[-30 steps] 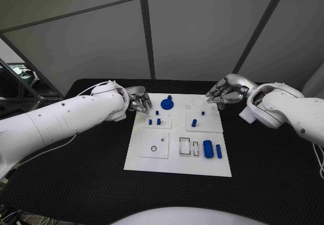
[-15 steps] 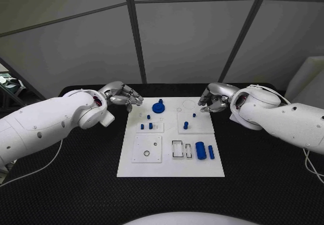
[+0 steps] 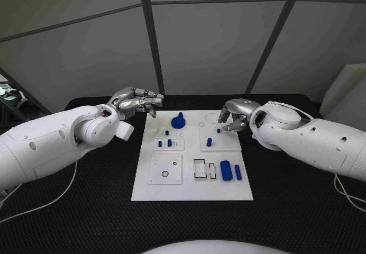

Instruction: Assemble the parts on the task board

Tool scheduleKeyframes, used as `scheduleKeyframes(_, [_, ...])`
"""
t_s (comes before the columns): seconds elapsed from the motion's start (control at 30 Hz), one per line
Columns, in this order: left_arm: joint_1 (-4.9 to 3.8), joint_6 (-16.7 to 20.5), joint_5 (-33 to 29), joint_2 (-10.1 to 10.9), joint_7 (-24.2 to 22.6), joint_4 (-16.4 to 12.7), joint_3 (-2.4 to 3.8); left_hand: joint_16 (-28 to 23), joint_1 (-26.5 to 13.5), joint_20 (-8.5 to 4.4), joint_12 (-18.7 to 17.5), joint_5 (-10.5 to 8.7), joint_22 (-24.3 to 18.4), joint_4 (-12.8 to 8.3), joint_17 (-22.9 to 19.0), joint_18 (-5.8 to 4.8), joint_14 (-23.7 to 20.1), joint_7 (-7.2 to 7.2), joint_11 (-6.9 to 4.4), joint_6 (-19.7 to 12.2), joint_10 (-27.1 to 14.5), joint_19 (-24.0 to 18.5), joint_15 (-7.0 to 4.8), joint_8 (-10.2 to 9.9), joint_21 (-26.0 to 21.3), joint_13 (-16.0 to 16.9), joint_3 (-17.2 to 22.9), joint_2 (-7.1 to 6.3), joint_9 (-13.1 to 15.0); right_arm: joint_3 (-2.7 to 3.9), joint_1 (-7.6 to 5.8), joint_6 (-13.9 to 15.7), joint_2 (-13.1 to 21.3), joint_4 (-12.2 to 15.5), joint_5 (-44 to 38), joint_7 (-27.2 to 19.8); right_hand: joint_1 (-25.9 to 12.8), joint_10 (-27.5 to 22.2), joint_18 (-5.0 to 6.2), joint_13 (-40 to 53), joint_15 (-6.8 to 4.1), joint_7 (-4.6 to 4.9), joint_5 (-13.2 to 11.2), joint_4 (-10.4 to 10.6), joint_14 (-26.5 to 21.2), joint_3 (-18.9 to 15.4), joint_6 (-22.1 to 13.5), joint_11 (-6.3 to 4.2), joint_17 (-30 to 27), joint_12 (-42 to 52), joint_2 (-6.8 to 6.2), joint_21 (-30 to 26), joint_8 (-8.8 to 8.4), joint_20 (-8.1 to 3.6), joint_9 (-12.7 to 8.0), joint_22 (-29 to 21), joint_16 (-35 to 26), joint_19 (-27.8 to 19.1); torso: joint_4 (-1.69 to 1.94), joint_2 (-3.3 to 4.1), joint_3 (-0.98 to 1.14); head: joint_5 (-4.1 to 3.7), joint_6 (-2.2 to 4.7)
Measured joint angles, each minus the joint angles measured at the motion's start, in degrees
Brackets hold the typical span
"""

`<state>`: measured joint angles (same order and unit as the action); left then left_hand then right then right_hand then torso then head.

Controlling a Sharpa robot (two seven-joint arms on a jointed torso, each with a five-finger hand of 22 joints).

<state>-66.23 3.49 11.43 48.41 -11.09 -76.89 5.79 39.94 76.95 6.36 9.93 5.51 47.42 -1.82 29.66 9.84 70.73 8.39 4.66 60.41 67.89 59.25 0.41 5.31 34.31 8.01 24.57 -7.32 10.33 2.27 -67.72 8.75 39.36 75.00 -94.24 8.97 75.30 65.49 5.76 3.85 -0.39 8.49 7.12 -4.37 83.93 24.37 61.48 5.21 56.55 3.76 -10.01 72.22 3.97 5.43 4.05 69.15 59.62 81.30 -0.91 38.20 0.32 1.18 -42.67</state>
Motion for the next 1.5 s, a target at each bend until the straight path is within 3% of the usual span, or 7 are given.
scheduleKeyframes(0.13, [0.11, -0.2, -1.4, 0.1, -0.9, -0.2, -0.01, -0.2, 0.3, 0.00, 0.0, 0.00, -0.1, 0.0, -0.1, -0.01, 0.0, 0.00, 0.00, 0.0, 0.0, 0.0, 0.00, 0.0, -0.2, 0.0, 0.0, 0.26, 0.0, -0.05, 0.32, -0.4, -0.6, -0.3, -0.6, 0.1, 0.0, 0.0, -0.91, 0.0, 0.00, 0.21, 0.0, -0.1, 0.0, 0.1, -0.2, 0.00, 0.6, 0.0, 0.00, 0.6, 0.00, 0.18, 0.0, 0.7, 0.9, 0.2, 0.00, 0.00, 0.01, 0.04, -0.08])
scheduleKeyframes(0.6, [0.17, -0.3, -3.0, 0.1, -1.7, -0.5, -0.01, -0.9, 0.3, 0.00, 0.0, 0.46, -0.5, -0.3, -0.4, -0.02, 0.0, 0.20, 0.00, 0.8, 0.0, 0.0, 0.01, 0.0, -0.7, 0.1, -0.3, 0.26, 0.4, -0.12, 1.22, -2.3, -2.2, -1.6, -1.4, 0.1, -0.1, 1.0, -0.91, 0.0, 0.00, -0.25, 0.2, -0.8, 0.0, 0.8, 0.3, -0.30, 2.9, 0.0, 0.56, 4.5, 0.00, 0.19, 0.1, 5.0, 4.1, 1.2, 0.00, 0.01, 0.01, 0.10, -0.29])
scheduleKeyframes(0.7, [0.17, -0.3, -3.2, 0.1, -1.7, -0.5, -0.01, -0.9, 0.3, 0.00, 0.0, 0.46, -0.5, -0.3, -0.4, -0.03, 0.0, 0.20, 0.00, 0.8, 0.0, 0.0, 0.01, 0.0, -0.7, 0.1, -0.3, 0.26, 0.4, -0.05, 1.20, -2.4, -2.4, -1.9, -1.5, 0.2, -0.1, 1.2, -1.80, 0.0, 0.00, -0.43, 0.2, -0.9, 0.0, 1.5, 0.7, -0.50, 3.2, 0.0, 1.18, 5.0, 0.00, 0.19, 0.2, 5.6, 4.9, 1.2, 0.00, 0.01, 0.01, 0.10, -0.32])
scheduleKeyframes(1.03, [0.18, -0.3, -3.3, 0.1, -1.7, -0.5, -0.01, -0.9, 0.3, 0.00, 0.0, 0.46, -0.5, -0.3, -0.4, -0.03, 0.0, 0.20, 0.00, 0.8, 0.0, 0.0, 0.01, 0.0, -0.7, 0.1, -0.3, 0.26, 0.4, 0.08, 1.16, -3.0, -2.9, -2.2, -2.3, 0.6, 0.6, 4.2, -1.79, 0.1, -0.45, -1.35, -0.5, -1.5, 0.0, 5.1, 3.6, -1.54, 4.7, 0.4, 3.80, 8.1, 0.30, -0.30, 0.8, 5.8, 7.2, 2.4, 0.00, 0.00, 0.02, 0.07, -0.54])
scheduleKeyframes(1.07, [0.18, -0.3, -3.3, 0.1, -1.7, -0.4, -0.01, -1.1, 0.5, 0.00, 0.0, 0.46, -0.6, -0.3, -0.4, -0.03, 0.0, 0.20, 0.00, 0.8, 0.0, 0.0, 0.01, 0.0, -0.9, 0.1, -0.3, 0.44, 0.4, 0.09, 1.16, -3.0, -3.0, -2.2, -2.4, 0.8, 0.7, 4.6, -1.84, 0.1, -0.45, -1.54, -0.5, -1.6, 0.0, 5.5, 3.8, -1.62, 4.7, 0.4, 3.88, 8.4, 0.34, -0.30, 0.8, 5.8, 7.4, 2.4, 0.00, 0.00, 0.03, 0.07, -0.55])
scheduleKeyframes(1.1, [0.18, -0.3, -3.4, 0.1, -1.7, -0.4, -0.01, -1.1, 0.5, 0.00, 0.0, 0.46, -0.6, -0.3, -0.4, -0.03, 0.0, 0.20, 0.00, 0.8, 0.0, 0.0, 0.01, 0.0, -0.9, 0.1, -0.3, 0.48, 0.5, 0.10, 1.16, -3.1, -3.0, -2.2, -2.6, 0.9, 0.8, 4.9, -2.69, 0.2, -0.57, -1.48, -0.5, -1.7, 0.1, 5.9, 4.1, -1.54, 4.7, 0.3, 3.96, 8.7, 0.50, -0.30, 0.9, 5.8, 7.4, 2.4, 0.00, 0.00, 0.03, 0.07, -0.60])
scheduleKeyframes(1.5, [0.18, -0.2, -3.4, 0.1, -1.6, -0.2, -0.01, -1.1, 0.5, 0.00, 0.0, 0.46, -0.6, -0.3, -0.5, -0.04, 0.0, 0.20, 0.00, 0.8, 0.0, 0.0, 0.01, 0.0, -0.9, 0.1, -0.3, 0.48, 0.6, 0.10, 1.38, -3.0, -2.9, -1.4, -4.2, 2.0, 0.8, 6.0, -2.69, 0.4, -0.85, -1.78, -0.8, -2.9, 0.0, 7.7, 5.0, -1.84, 4.4, 0.2, 5.07, 10.1, 0.61, -0.50, 1.0, 5.8, 7.7, 2.6, -0.07, -0.03, 0.06, 0.05, -0.76])
